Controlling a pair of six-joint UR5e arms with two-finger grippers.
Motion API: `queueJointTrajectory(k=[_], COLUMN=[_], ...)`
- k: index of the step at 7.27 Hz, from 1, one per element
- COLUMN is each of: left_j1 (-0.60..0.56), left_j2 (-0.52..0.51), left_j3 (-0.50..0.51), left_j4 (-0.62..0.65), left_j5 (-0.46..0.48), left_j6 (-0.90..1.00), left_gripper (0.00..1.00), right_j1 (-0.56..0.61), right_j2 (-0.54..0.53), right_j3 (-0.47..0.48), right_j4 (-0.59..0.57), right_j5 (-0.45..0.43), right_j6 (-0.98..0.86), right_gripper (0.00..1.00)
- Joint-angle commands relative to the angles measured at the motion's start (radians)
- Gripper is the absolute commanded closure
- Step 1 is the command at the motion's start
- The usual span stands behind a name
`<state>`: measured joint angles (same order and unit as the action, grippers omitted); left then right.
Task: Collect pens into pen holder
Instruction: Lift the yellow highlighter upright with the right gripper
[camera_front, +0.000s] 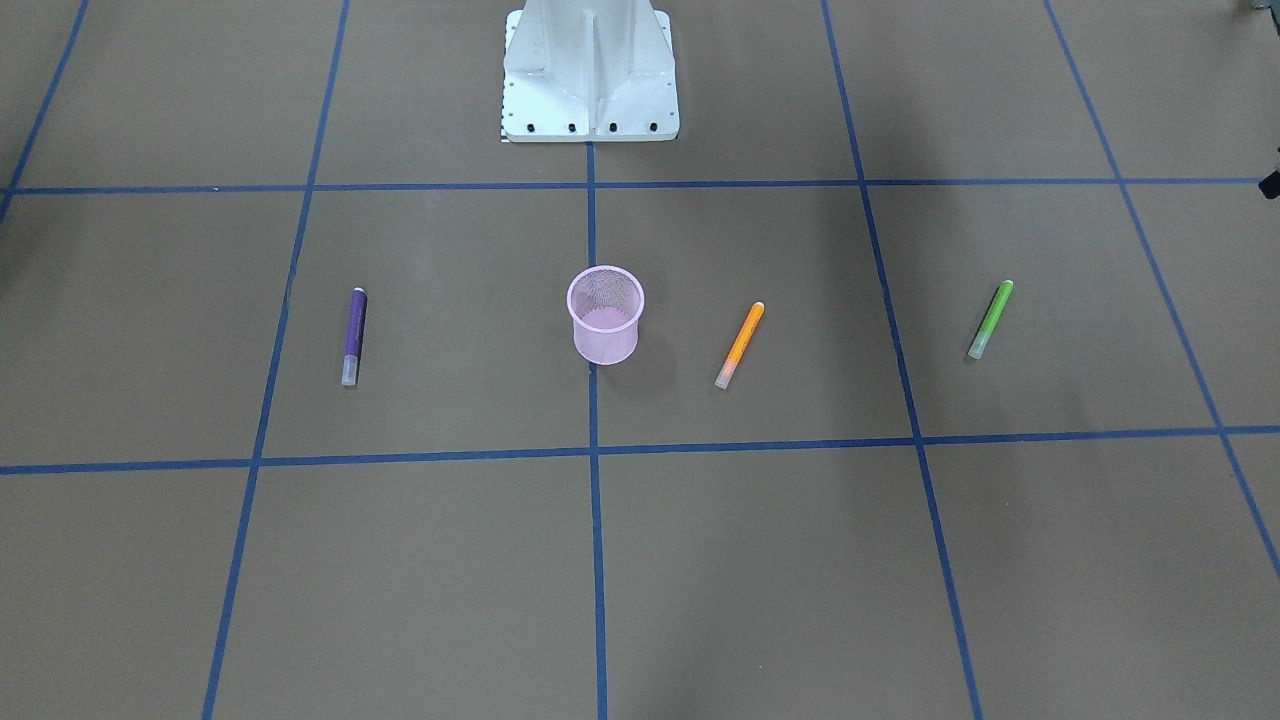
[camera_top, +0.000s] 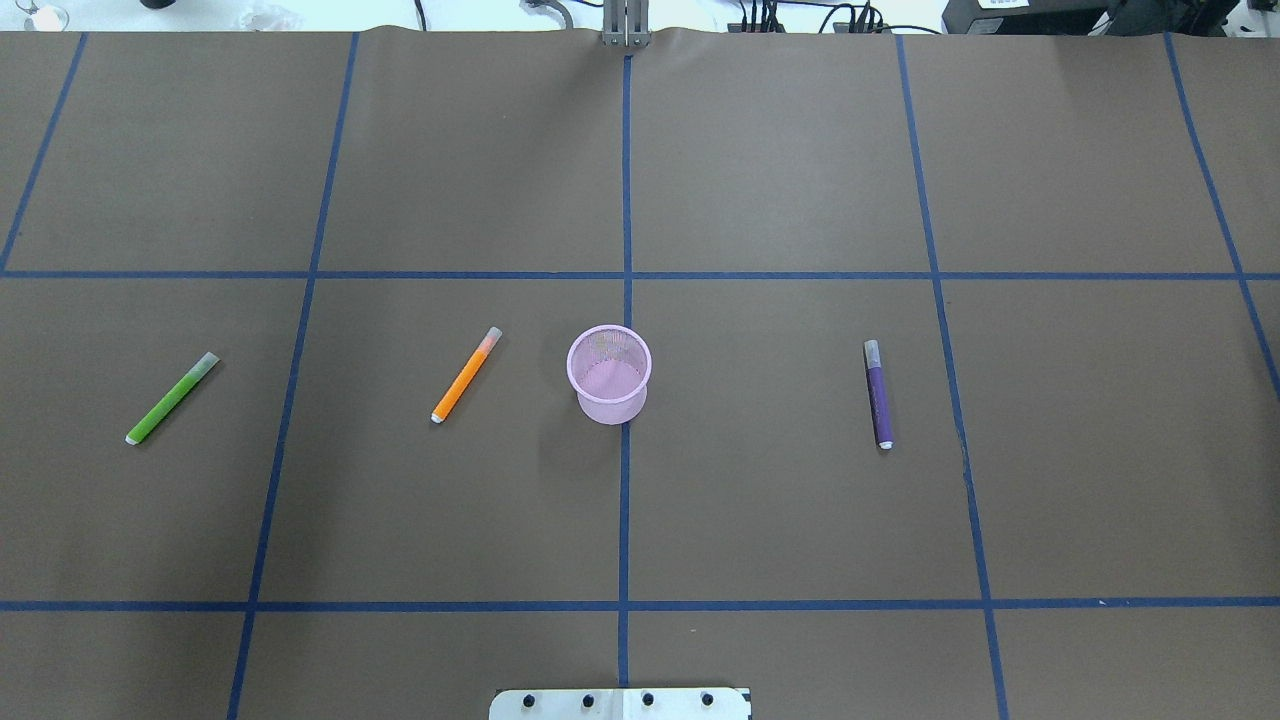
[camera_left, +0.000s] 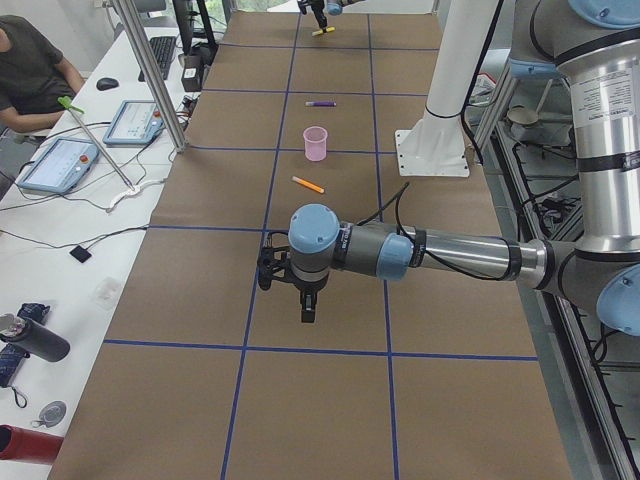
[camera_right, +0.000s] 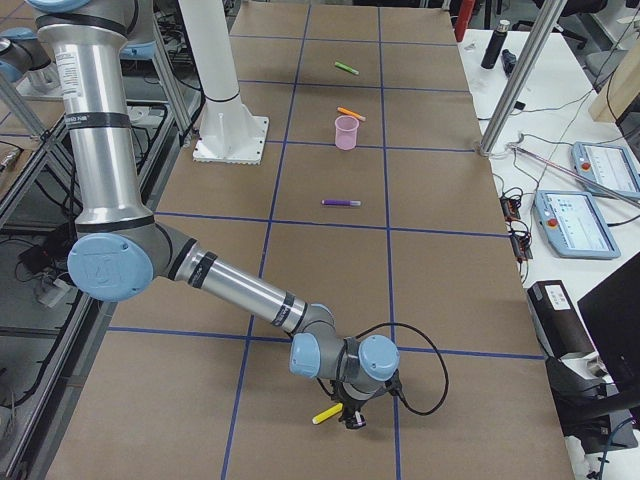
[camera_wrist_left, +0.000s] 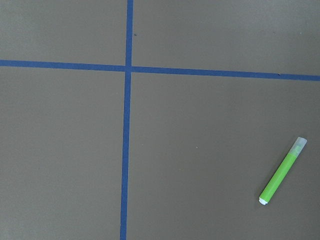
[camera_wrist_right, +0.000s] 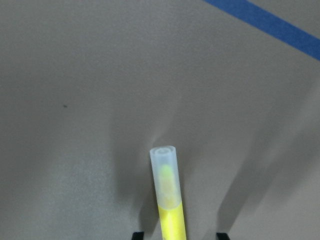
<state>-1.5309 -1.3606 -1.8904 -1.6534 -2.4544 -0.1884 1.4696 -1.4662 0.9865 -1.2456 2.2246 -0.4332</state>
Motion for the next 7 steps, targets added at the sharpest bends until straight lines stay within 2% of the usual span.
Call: queueJointTrajectory(k=[1, 6, 7], left_j1=[0.000, -0.002, -0.002], left_j2=[-0.002, 0.005, 0.005], left_j3=[0.002, -0.006, -0.006], left_j4=[0.001, 0.001, 0.001], left_j5=[0.000, 0.000, 0.000], left_j6=[0.001, 0.001, 0.001], left_gripper=[0.00, 0.00, 0.00], right_j1=[0.000, -0.017, -0.017], right_j2=[0.001, 0.009, 0.009], right_j3=[0.003, 0.003, 0.000], right_j4=[0.000, -0.002, -0.002], right_j5=[0.003, 0.001, 0.001], right_j6=[-0.008, -0.004, -0.005], right_gripper=[0.44, 0.44, 0.51])
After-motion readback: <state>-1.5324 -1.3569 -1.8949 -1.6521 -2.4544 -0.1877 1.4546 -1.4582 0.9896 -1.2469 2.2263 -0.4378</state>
